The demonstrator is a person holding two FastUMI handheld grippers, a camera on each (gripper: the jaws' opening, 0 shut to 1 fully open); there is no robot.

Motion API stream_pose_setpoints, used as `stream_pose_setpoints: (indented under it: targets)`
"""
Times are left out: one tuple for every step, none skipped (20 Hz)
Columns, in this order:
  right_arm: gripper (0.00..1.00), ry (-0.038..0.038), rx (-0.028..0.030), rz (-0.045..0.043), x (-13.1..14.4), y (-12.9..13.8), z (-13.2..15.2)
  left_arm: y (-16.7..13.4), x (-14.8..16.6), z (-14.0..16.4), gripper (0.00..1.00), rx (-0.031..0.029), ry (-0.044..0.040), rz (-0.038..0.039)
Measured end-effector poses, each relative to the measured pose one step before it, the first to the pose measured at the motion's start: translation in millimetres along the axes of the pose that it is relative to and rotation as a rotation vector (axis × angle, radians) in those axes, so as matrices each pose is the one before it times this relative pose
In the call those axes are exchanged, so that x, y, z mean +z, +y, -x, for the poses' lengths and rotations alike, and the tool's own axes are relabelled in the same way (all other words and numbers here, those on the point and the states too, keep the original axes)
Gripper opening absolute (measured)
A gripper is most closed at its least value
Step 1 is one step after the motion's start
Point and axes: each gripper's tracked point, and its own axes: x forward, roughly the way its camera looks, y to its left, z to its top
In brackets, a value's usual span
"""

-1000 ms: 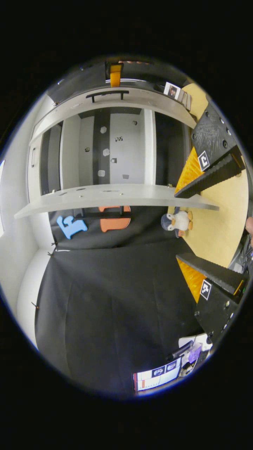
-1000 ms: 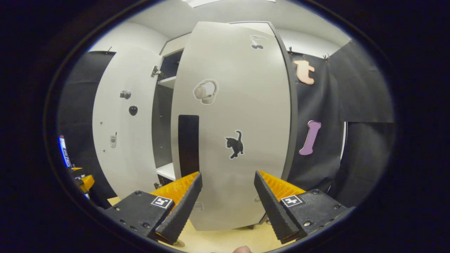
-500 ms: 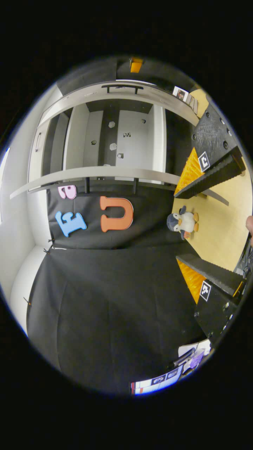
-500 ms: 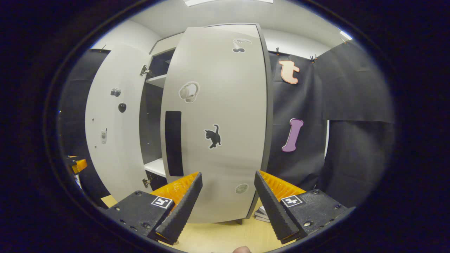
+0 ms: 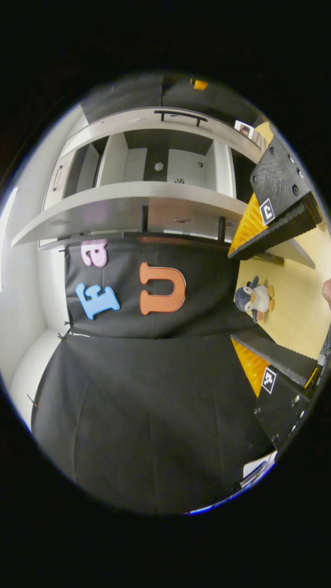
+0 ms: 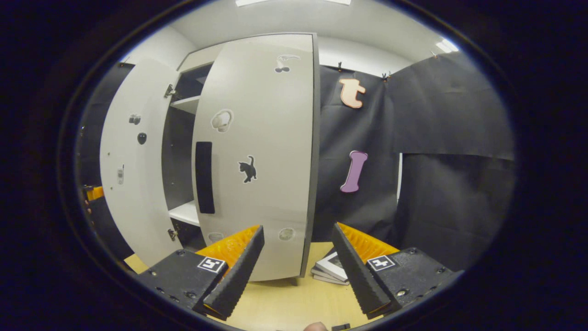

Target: Grasp the bottle in the cabinet with the left hand and place it on the coaster, then close the right door with the right hand and the left door with the left hand.

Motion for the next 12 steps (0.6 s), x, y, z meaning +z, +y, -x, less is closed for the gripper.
stream_pose_setpoints:
  targets:
    - [0.95, -0.00104, -0.00882, -0.00070, -0.55, -2.42, 2.55, 0.80, 5.07, -3.45, 0.92, -0.00745, -0.00371, 0.00558]
    - [0.98, -0.00054, -0.00539, -0.00099, 0.34, -1.69, 1.62, 1.21, 6.22, -3.52, 0.94, -0.00935, -0.00312, 0.00504]
    - [0.98, 0.00028, -0.00611, 0.00058, -0.78, -2.35, 1.69, -0.99, 4.23, -3.03, 0.96, -0.01244, -0.00485, 0.00442]
    - [0.97, -0.00132, -0.00383, 0.00103, -0.91, -1.52, 2.09, -1.45, 3.67, -1.74, 0.98, -0.01343, -0.00307, 0.00371]
    - [0.98, 0.00260, -0.00699, 0.00196, -1.32, -1.80, 1.49, -2.40, 4.22, -2.25, 1.00, -0.01306, -0.00842, -0.00093]
    - [0.97, 0.00211, -0.00334, 0.00053, -1.40, -1.70, 0.86, 2.03, 4.28, -3.46, 0.97, 0.00142, -0.00509, -0.00939]
    - [0.97, 0.00110, -0.00440, 0.00101, -1.48, -1.68, 0.13, 1.30, 2.34, -2.70, 0.94, 0.00152, -0.00005, -0.01346]
    - [0.98, 0.00461, -0.01248, 0.00267, -2.89, -4.07, -0.10, 0.51, 2.09, -1.65, 0.92, 0.00019, -0.00273, -0.00603]
    - [0.94, 0.00761, -0.00673, 0.00048, -2.87, -2.69, 0.76, -0.85, 2.67, -0.01, 0.96, -0.00344, -0.00640, -0.00107]
    - [0.95, 0.00456, -0.00202, -0.00248, -1.78, -1.54, 0.74, -1.04, 2.02, 0.25, 1.00, -0.00510, -0.00523, -0.00141]
    - [0.98, 0.00072, 0.00138, -0.00334, -0.28, -0.66, -0.16, -1.98, 1.30, 0.37, 1.00, -0.00691, -0.00179, -0.00595]
    - [0.98, 0.00018, 0.00120, -0.00297, -0.06, -0.96, -0.15, -1.69, -0.14, -1.21, 1.00, -0.00457, -0.00065, -0.00967]
